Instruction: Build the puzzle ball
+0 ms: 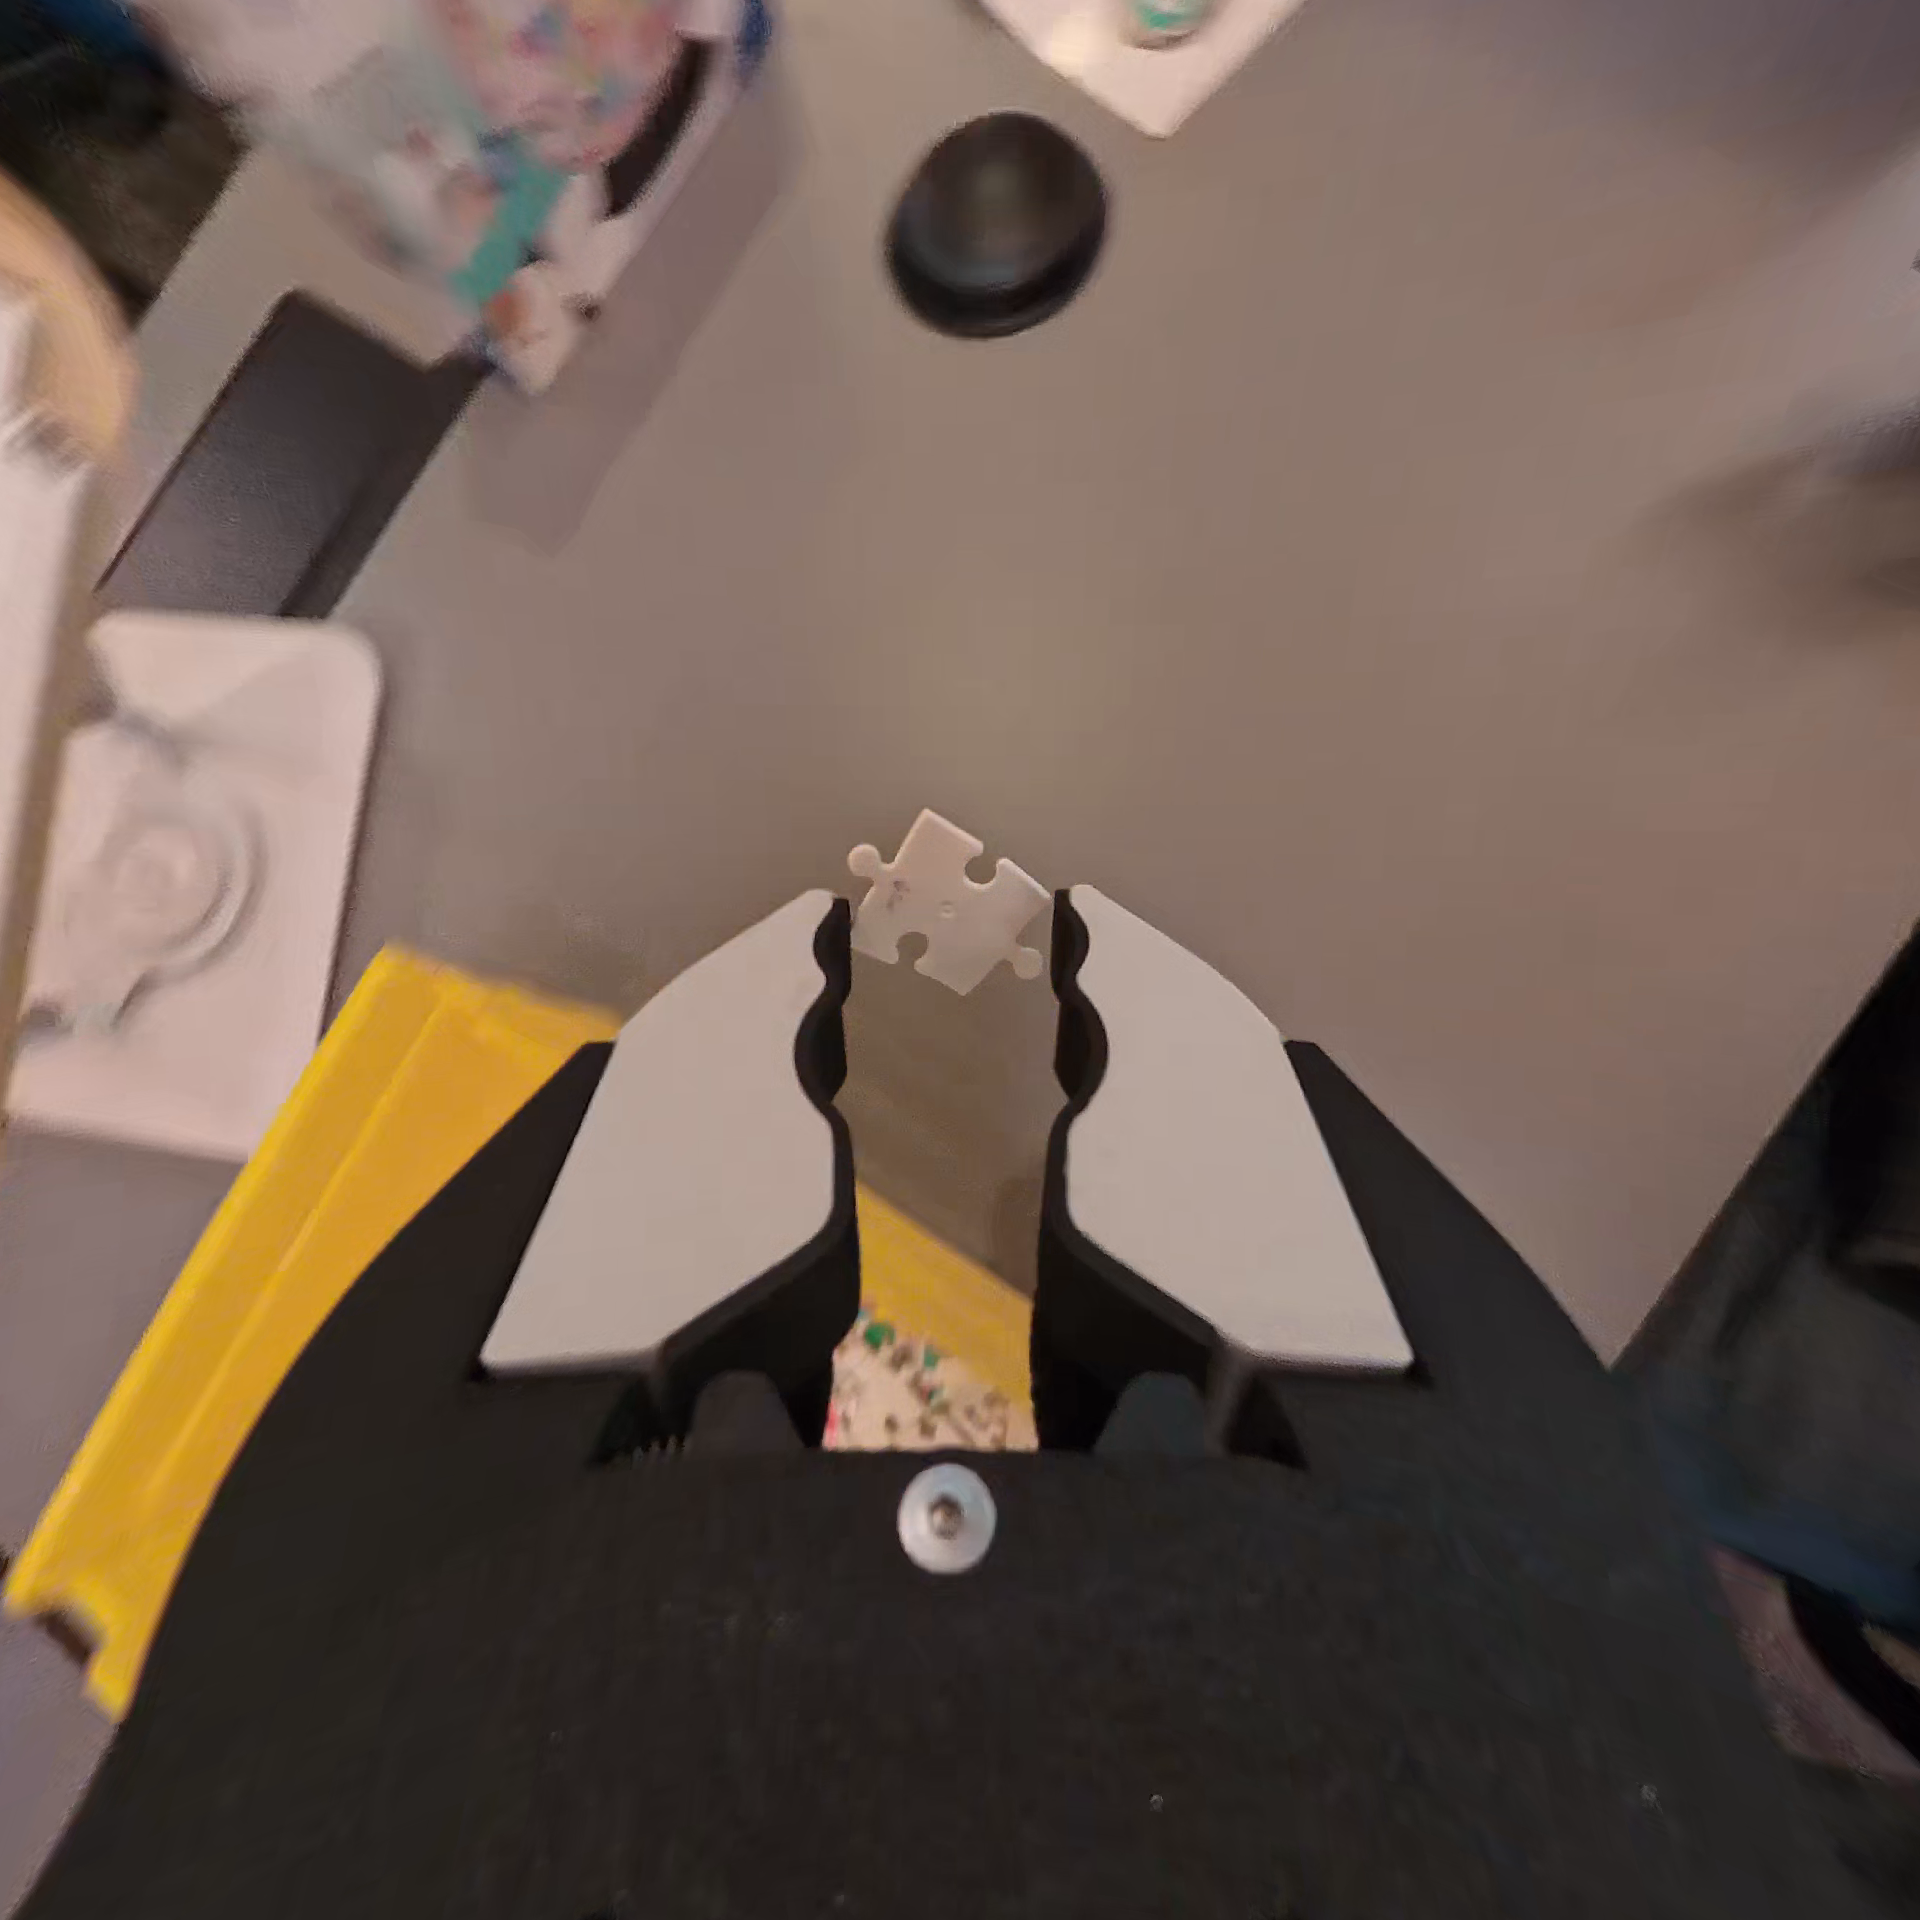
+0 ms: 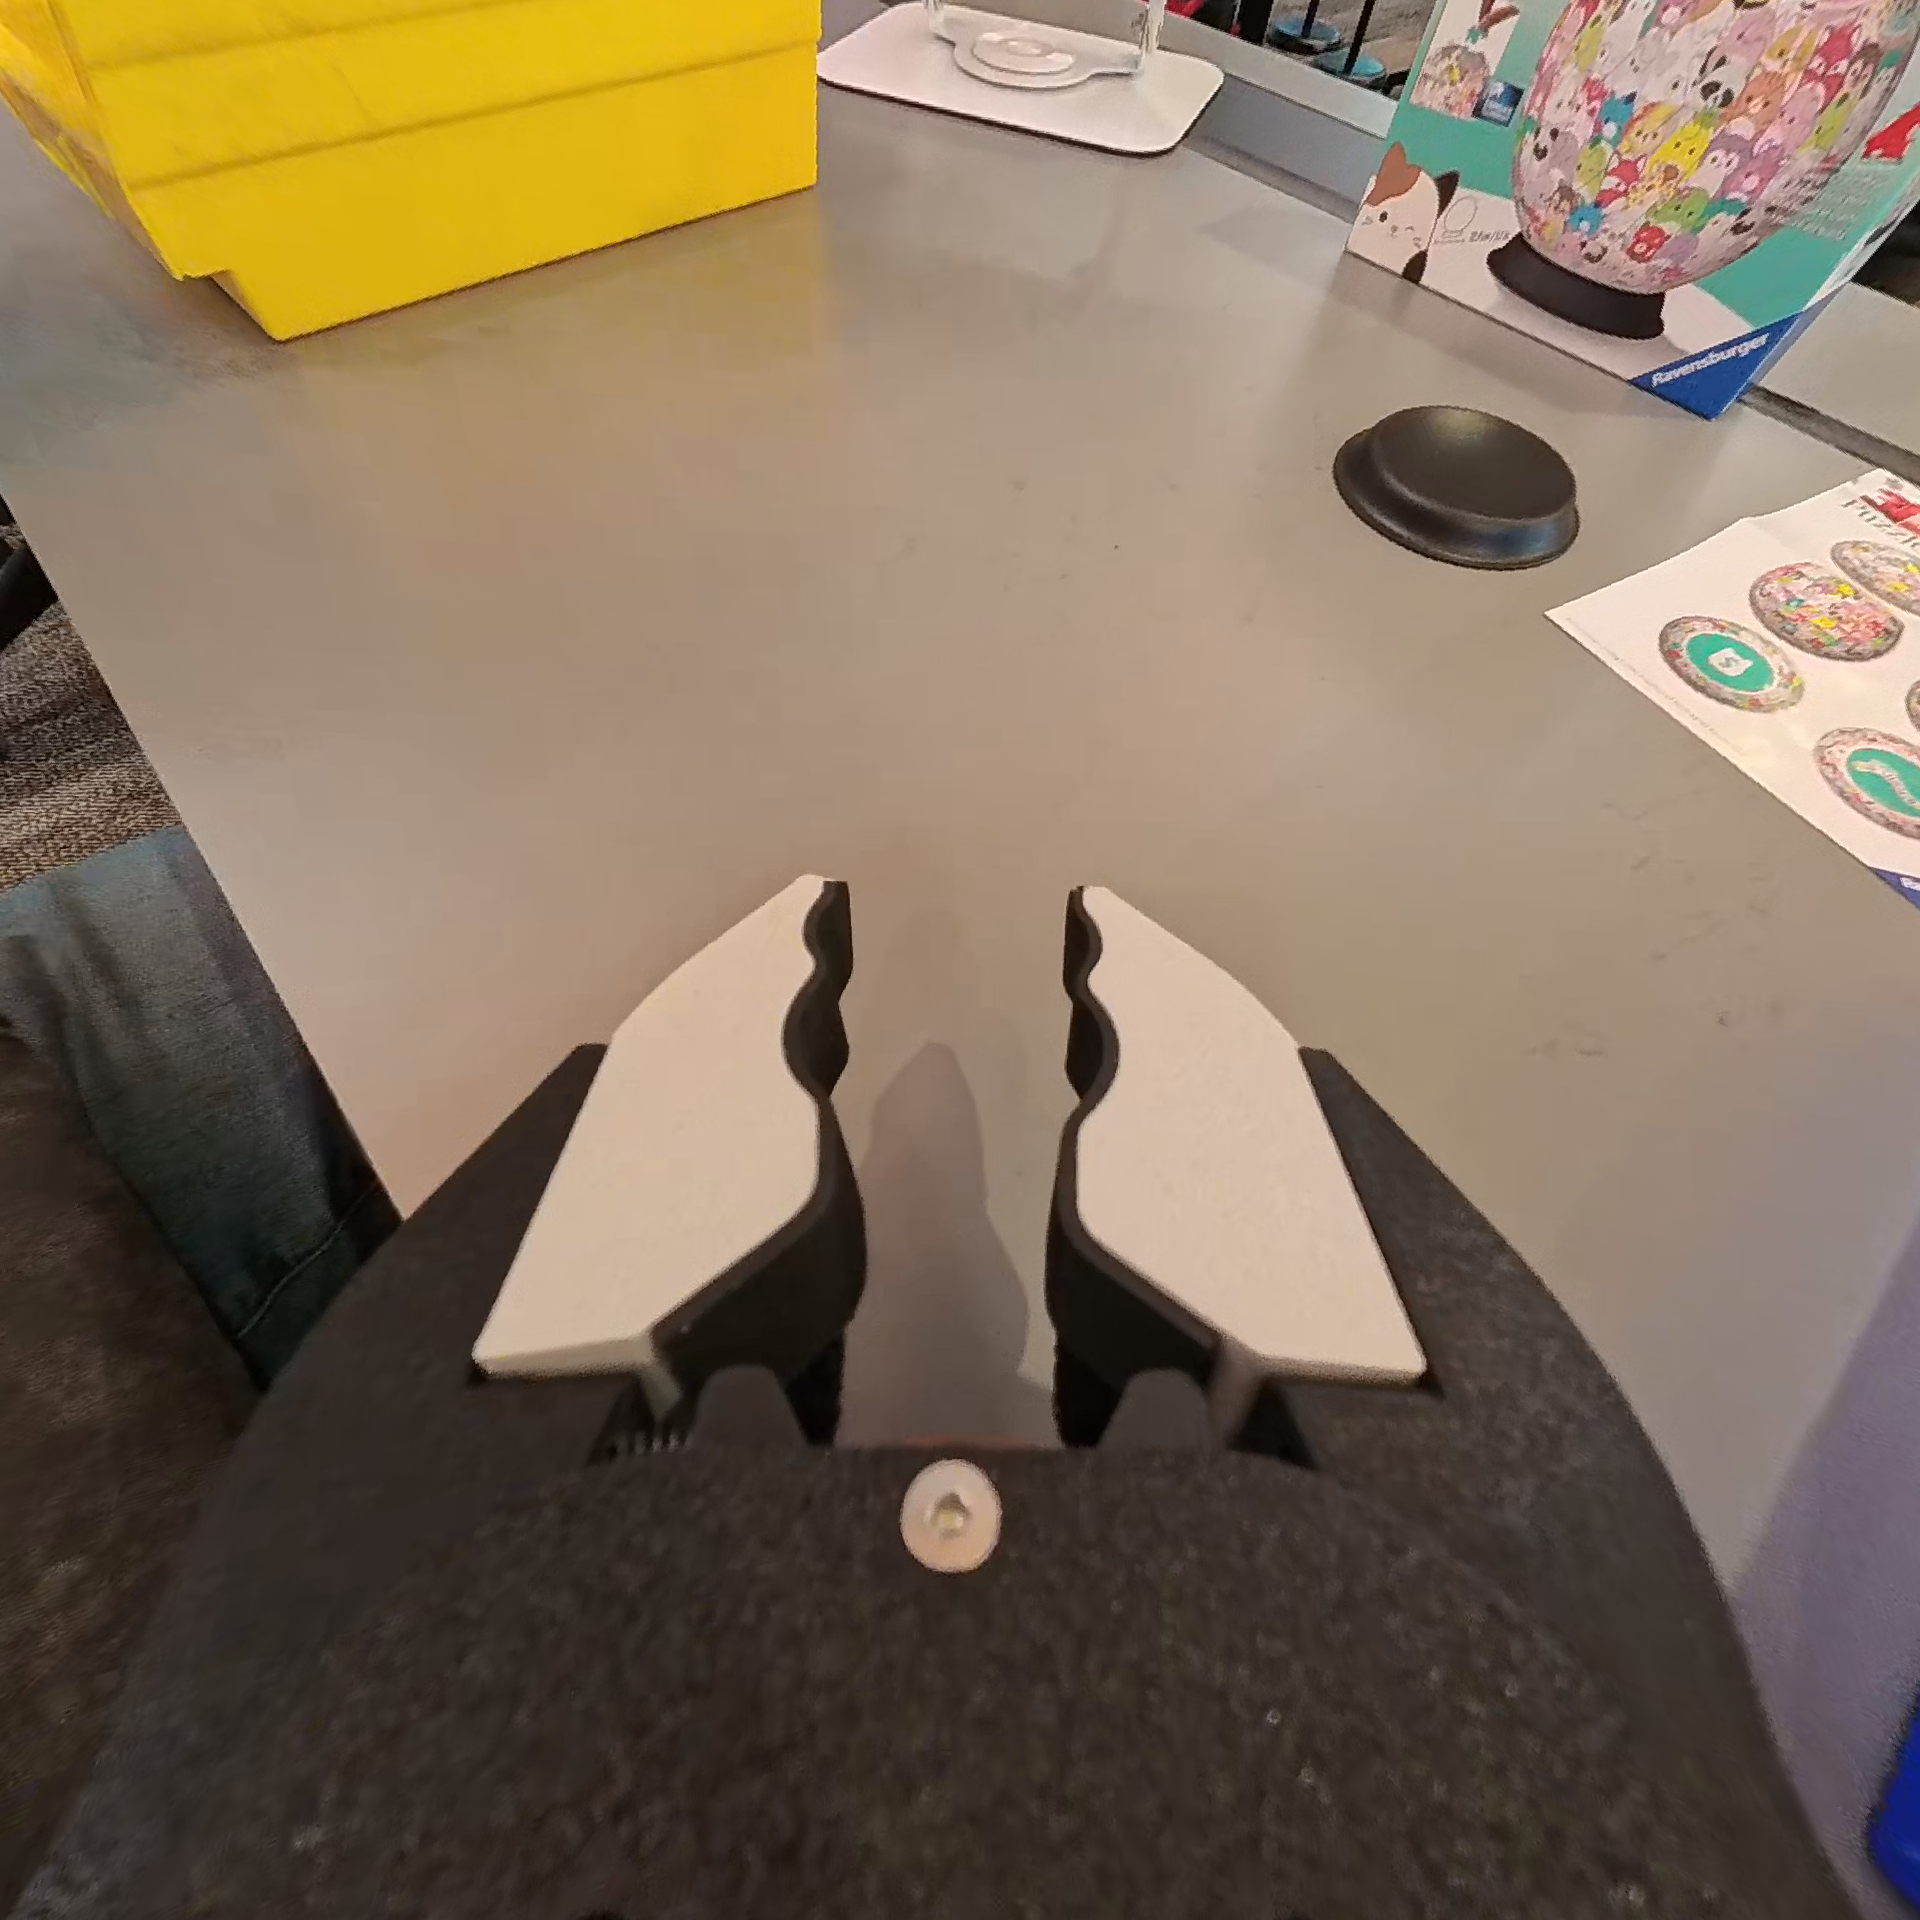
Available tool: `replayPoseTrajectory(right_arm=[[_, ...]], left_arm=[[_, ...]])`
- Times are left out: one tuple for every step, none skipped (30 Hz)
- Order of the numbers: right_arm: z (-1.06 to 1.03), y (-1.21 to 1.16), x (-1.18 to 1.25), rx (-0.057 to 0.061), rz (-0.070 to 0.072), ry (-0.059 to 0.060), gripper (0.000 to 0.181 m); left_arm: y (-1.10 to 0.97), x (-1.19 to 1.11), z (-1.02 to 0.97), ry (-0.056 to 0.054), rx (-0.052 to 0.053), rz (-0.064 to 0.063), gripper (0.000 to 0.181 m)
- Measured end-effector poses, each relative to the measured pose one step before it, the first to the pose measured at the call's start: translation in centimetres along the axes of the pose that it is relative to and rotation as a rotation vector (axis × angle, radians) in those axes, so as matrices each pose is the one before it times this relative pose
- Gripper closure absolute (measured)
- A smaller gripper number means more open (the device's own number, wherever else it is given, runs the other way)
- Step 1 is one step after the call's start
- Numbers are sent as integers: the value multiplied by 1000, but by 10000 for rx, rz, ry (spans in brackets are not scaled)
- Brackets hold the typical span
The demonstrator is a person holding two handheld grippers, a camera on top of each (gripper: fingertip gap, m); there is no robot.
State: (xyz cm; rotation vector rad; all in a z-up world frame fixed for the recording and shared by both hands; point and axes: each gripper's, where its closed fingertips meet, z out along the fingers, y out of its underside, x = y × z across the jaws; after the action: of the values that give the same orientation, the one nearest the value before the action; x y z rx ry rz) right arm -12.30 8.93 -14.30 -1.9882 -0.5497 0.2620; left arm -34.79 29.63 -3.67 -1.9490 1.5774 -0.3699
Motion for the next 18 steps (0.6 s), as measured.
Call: replayPoseTrajectory(right_arm=[[-45,-33,-38,23,10,-20,142],[-45,-23,-44,12,3,-15,142],[-27,-11,-41,13,-7,-4,142],[-28,-20,-74,21,-18,-14,142],[12,5,-102,7,-23,-28,142],[29,35,-104,-10,-26,-31,142],[40,70,-77,-29,-30,-20,142],[41,74,-70,-33,-24,-22,142],[32,53,-89,-19,-17,-25,142],[27,34,-72,-7,-7,-21,142],[21,69,-81,-18,-14,-26,142],[13,100,-45,-46,-32,-6,142],[1,83,-18,-35,-41,17,142],[-14,33,-33,-9,-42,5,142],[-27,-12,-45,1,-19,-10,142],[-31,-49,-30,22,2,-18,143],[-40,-58,-19,38,20,-16,142],[-25,-21,-27,29,31,-36,142]], left_arm=[[-980,1629,1301,351,-186,608,145],[-1044,1433,1513,352,-153,593,145],[-1004,1194,1700,350,-164,569,145],[-835,890,1832,300,-263,560,145],[-694,632,1889,265,-327,549,145],[-603,499,1898,293,-354,542,145],[-658,330,1835,278,-306,504,145],[-766,248,1731,274,-218,446,145],[-760,314,1590,324,-202,441,145],[-729,191,1440,252,-197,462,145],[-671,19,1266,132,-188,470,145],[-605,-119,1071,48,-187,440,145],[-594,-154,851,23,-153,359,145],[-595,-180,646,4,-112,287,145],[-577,-234,450,-53,-70,239,145],[-562,-166,316,-18,-19,203,145],[-534,-89,243,25,0,169,145],[-427,-36,214,52,-17,122,145]])
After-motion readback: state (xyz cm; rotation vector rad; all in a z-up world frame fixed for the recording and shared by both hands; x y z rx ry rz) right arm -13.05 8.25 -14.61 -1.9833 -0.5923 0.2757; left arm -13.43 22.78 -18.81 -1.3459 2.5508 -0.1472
